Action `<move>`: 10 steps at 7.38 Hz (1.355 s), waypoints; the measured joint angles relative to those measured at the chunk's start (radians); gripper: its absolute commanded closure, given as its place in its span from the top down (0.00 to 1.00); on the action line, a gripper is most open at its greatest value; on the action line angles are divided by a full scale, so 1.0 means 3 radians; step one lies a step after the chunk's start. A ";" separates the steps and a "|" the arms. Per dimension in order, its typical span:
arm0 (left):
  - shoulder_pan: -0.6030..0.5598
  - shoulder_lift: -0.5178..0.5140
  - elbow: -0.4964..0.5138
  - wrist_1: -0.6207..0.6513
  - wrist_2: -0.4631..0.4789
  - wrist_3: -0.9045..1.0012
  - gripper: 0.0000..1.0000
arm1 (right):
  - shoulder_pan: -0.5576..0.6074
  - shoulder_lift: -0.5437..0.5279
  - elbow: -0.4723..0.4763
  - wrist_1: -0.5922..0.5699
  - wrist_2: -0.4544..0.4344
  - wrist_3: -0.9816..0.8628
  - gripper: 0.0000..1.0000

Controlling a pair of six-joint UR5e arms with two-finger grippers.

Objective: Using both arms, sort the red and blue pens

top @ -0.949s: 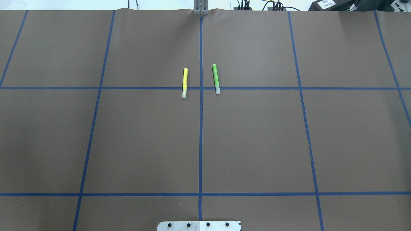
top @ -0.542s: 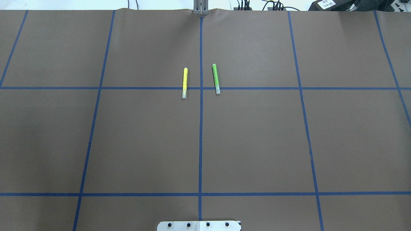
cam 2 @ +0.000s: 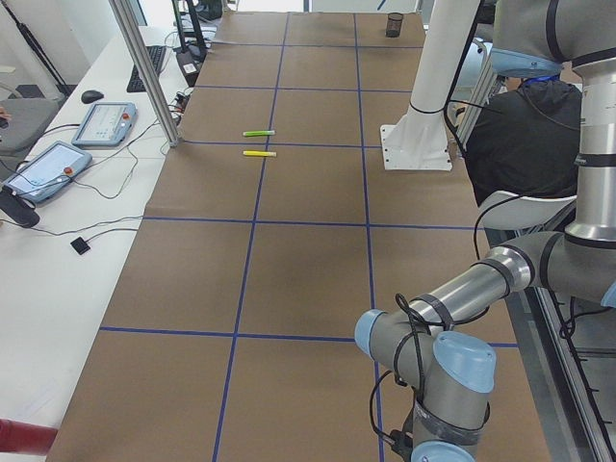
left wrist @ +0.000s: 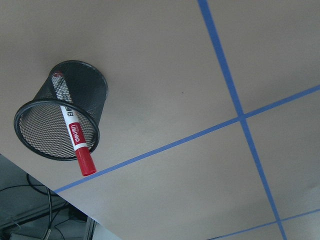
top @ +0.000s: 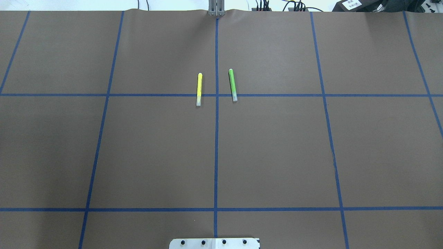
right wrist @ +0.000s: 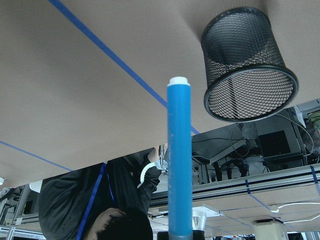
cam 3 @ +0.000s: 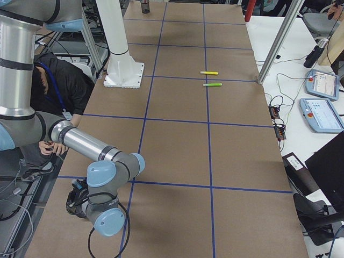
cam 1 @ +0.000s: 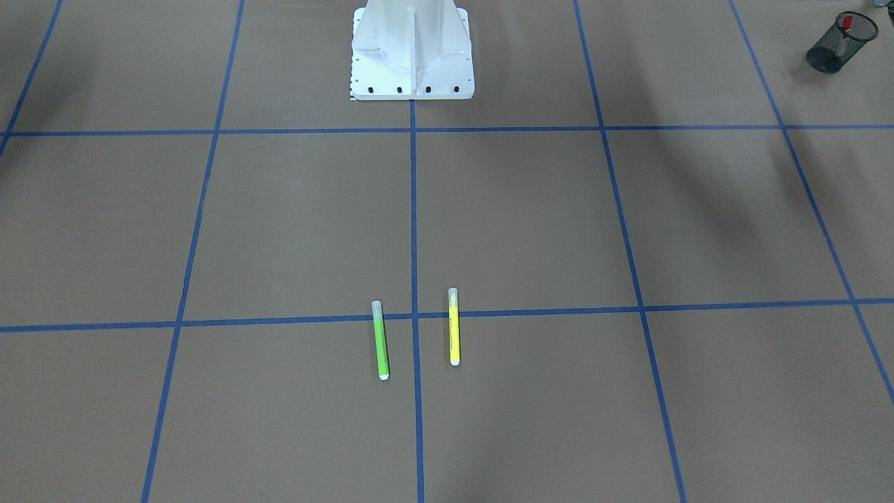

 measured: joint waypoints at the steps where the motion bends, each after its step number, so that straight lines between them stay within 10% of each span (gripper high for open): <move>1: 0.0001 -0.0026 -0.0035 0.0008 -0.0006 0.0000 1.00 | 0.0141 -0.0039 -0.0037 0.0009 -0.0150 -0.0007 0.00; 9: 0.0001 -0.0032 -0.0206 0.0073 -0.0016 0.0000 1.00 | 0.0273 -0.0119 -0.0610 0.0413 -0.0214 -0.0051 0.00; 10: 0.0001 -0.0030 -0.0206 0.0069 -0.0016 0.0001 1.00 | 0.0272 -0.0120 -0.0628 0.0415 -0.0176 -0.0044 0.36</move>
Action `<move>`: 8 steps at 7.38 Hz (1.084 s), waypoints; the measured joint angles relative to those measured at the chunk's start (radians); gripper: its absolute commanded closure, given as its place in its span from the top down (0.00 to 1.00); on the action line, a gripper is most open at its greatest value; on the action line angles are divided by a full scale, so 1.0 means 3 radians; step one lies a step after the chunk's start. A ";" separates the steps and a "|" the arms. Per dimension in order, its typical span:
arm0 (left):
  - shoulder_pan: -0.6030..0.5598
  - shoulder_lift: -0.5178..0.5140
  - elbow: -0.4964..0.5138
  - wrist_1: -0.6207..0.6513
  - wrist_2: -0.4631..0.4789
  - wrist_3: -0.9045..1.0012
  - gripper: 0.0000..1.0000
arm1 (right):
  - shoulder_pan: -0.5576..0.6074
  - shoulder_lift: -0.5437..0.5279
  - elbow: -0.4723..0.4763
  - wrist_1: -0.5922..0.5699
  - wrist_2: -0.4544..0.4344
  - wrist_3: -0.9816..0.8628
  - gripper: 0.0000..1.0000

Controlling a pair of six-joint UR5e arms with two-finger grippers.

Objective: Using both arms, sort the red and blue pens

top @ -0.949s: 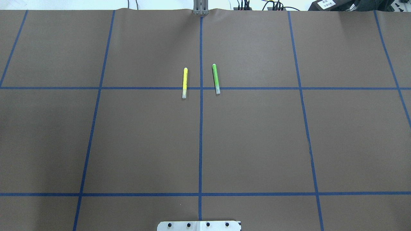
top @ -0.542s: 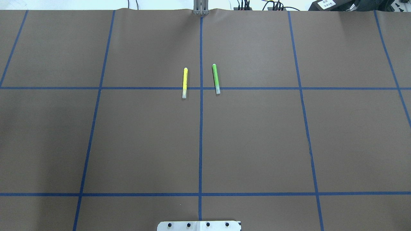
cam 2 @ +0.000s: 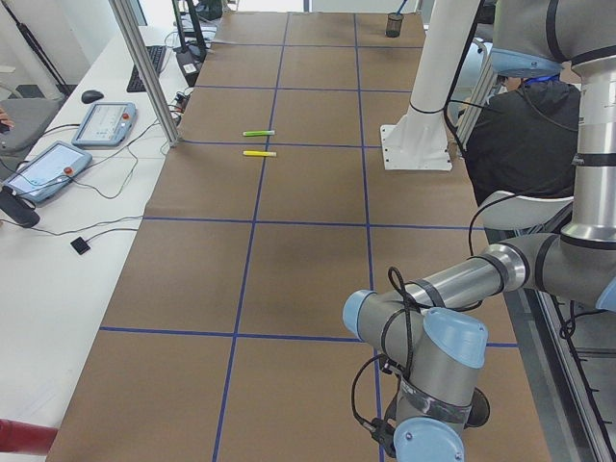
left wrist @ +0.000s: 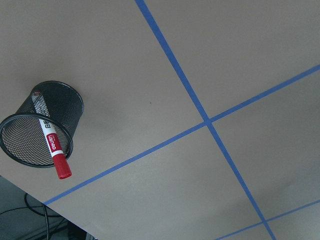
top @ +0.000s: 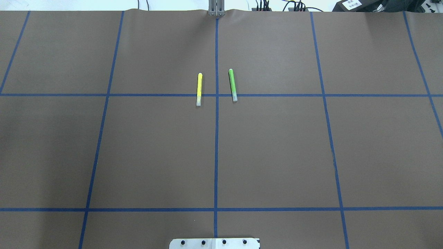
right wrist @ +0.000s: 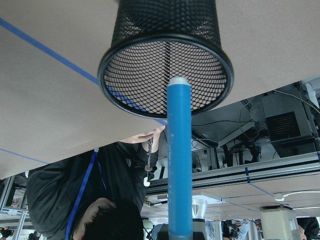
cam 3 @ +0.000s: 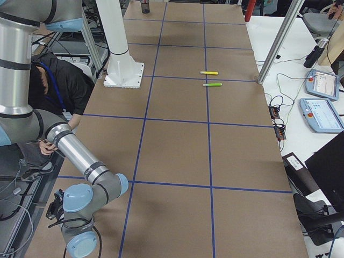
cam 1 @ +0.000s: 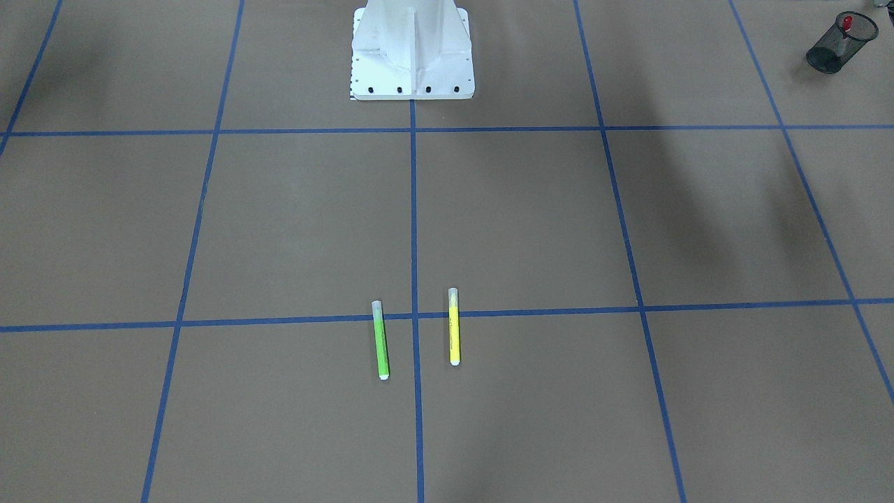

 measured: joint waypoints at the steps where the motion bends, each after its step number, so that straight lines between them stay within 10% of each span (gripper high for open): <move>1: 0.0000 0.0003 0.0000 -0.0001 0.0000 0.0002 1.00 | -0.0002 0.0006 -0.0022 0.0003 0.0061 0.0010 0.73; 2: 0.0000 0.0006 0.0000 -0.0002 0.0000 0.0005 1.00 | -0.0004 0.0026 -0.0054 0.0007 0.0120 0.0019 0.99; 8: 0.0091 -0.0302 -0.0070 -0.0140 -0.0040 0.0019 1.00 | -0.0048 0.0526 -0.0056 0.0595 0.0295 0.0225 1.00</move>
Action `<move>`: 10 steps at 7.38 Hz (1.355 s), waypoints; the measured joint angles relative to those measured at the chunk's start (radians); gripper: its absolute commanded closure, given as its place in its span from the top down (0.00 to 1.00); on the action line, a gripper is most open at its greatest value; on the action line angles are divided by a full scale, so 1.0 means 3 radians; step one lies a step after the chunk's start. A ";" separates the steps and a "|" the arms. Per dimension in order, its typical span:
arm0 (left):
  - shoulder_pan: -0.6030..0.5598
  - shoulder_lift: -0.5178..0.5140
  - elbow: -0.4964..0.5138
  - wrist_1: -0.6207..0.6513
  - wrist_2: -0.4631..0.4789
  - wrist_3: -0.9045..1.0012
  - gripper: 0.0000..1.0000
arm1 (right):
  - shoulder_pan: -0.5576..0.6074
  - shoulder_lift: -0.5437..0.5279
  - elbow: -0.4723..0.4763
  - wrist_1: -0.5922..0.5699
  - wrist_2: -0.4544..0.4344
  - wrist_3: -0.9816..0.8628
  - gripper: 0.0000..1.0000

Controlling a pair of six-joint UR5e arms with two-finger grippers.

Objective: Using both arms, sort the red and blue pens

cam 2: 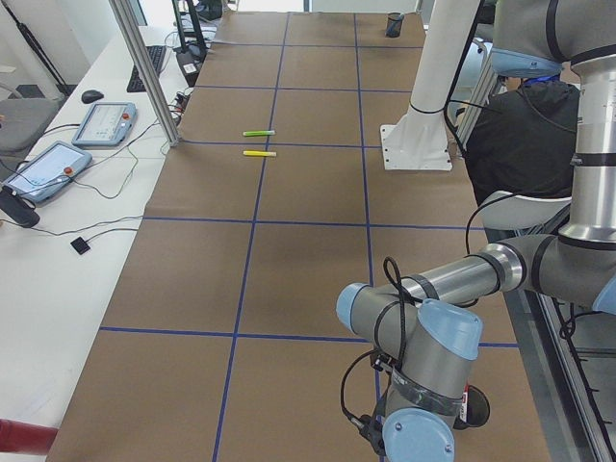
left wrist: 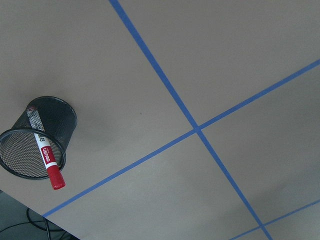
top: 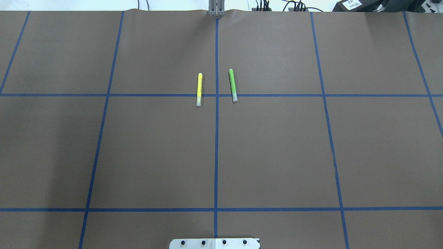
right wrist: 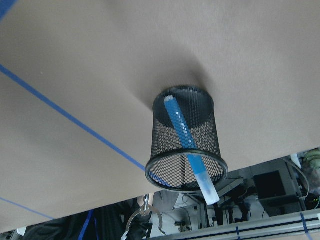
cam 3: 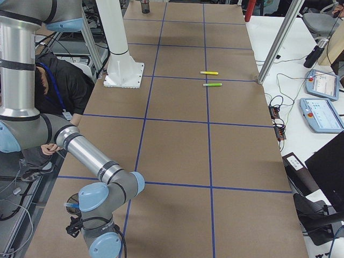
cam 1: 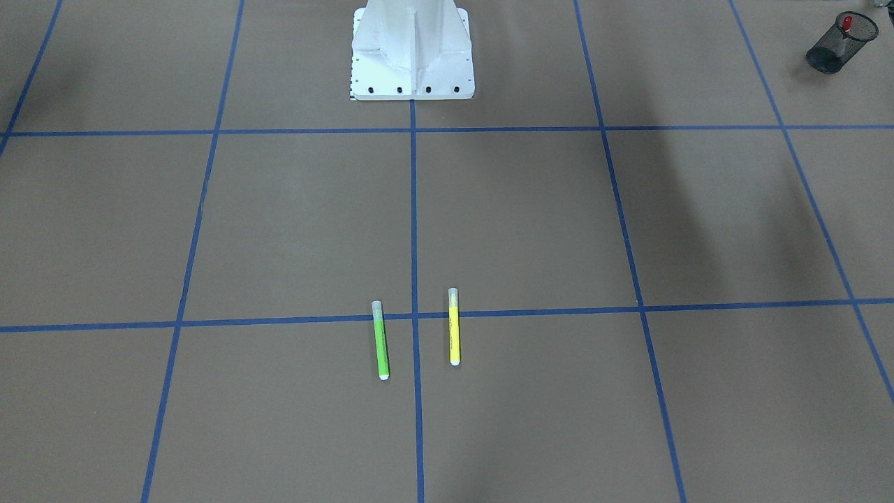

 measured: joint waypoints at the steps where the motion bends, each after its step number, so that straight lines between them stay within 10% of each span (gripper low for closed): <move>1: 0.0112 -0.0128 -0.0016 -0.0122 -0.0009 -0.0006 1.00 | -0.0081 0.0145 0.0009 0.0129 0.0082 0.0044 1.00; 4: 0.0650 -0.0362 -0.0043 -0.0693 -0.0374 -0.0141 1.00 | -0.0471 0.0663 0.0022 0.0513 0.0311 0.0480 1.00; 10: 0.1718 -0.0459 -0.0026 -0.3459 -0.0388 -0.1540 1.00 | -0.1080 0.0854 0.0238 0.2314 0.0985 0.0958 1.00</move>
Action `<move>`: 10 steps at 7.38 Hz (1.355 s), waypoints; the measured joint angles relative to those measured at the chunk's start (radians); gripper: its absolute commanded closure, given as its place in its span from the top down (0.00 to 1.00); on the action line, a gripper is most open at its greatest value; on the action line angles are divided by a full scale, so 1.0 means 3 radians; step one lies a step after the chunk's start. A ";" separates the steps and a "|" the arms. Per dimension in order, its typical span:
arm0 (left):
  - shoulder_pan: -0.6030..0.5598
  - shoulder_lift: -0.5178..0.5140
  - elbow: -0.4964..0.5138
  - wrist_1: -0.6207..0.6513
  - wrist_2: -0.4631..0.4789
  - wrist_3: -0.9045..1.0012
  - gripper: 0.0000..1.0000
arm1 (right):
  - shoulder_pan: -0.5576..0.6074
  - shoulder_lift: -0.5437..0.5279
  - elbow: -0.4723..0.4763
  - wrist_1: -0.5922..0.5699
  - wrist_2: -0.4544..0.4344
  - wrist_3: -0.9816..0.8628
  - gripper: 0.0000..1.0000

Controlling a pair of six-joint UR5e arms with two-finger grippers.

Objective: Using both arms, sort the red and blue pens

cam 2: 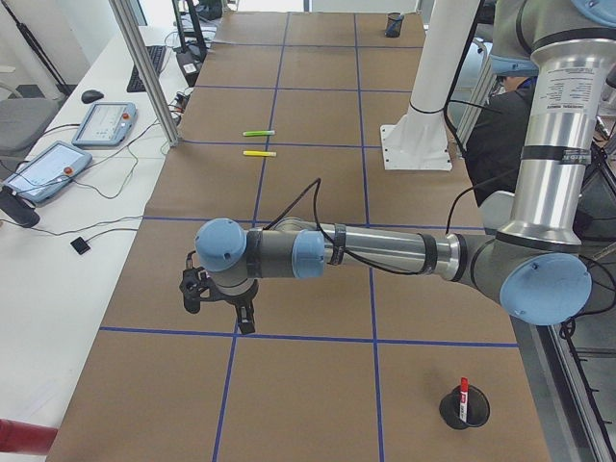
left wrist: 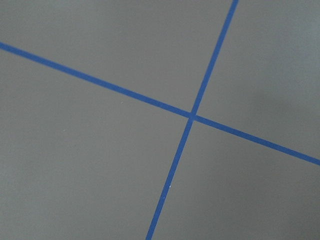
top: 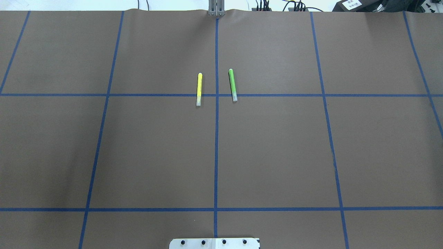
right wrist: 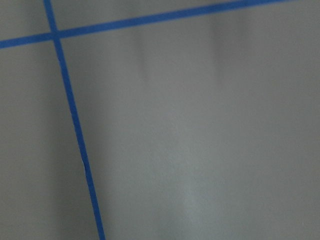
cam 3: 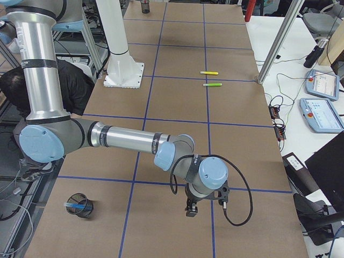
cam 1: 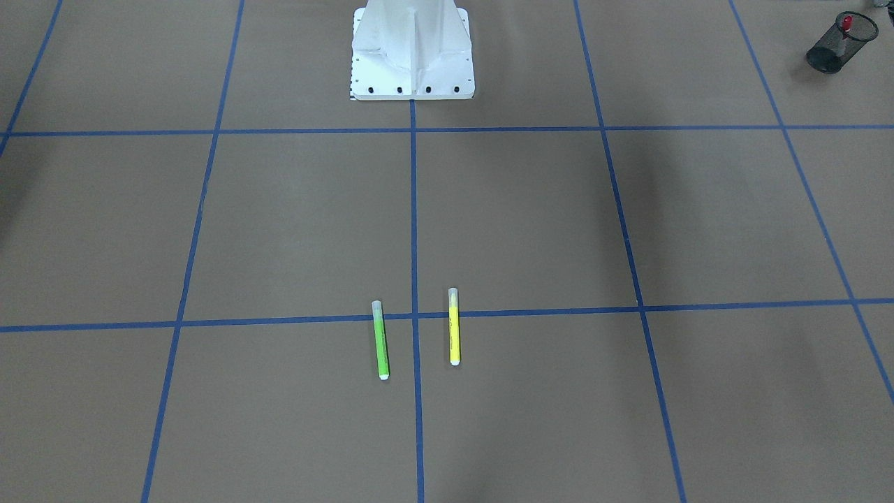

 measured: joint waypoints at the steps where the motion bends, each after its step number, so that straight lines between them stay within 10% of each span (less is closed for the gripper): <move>1: 0.0167 -0.0010 0.0000 -0.0265 0.0049 -0.0022 1.00 | -0.0127 0.0033 0.0028 0.0302 0.0014 0.0243 1.00; 4: 0.0340 0.0001 0.0013 -0.0998 0.0141 -0.0030 1.00 | -0.0464 0.0063 0.0161 0.0934 0.0043 0.0722 1.00; 10: 0.0345 0.0112 0.0008 -0.1128 0.0658 -0.0629 1.00 | -0.0501 0.0074 0.0303 0.1049 0.0324 0.1721 1.00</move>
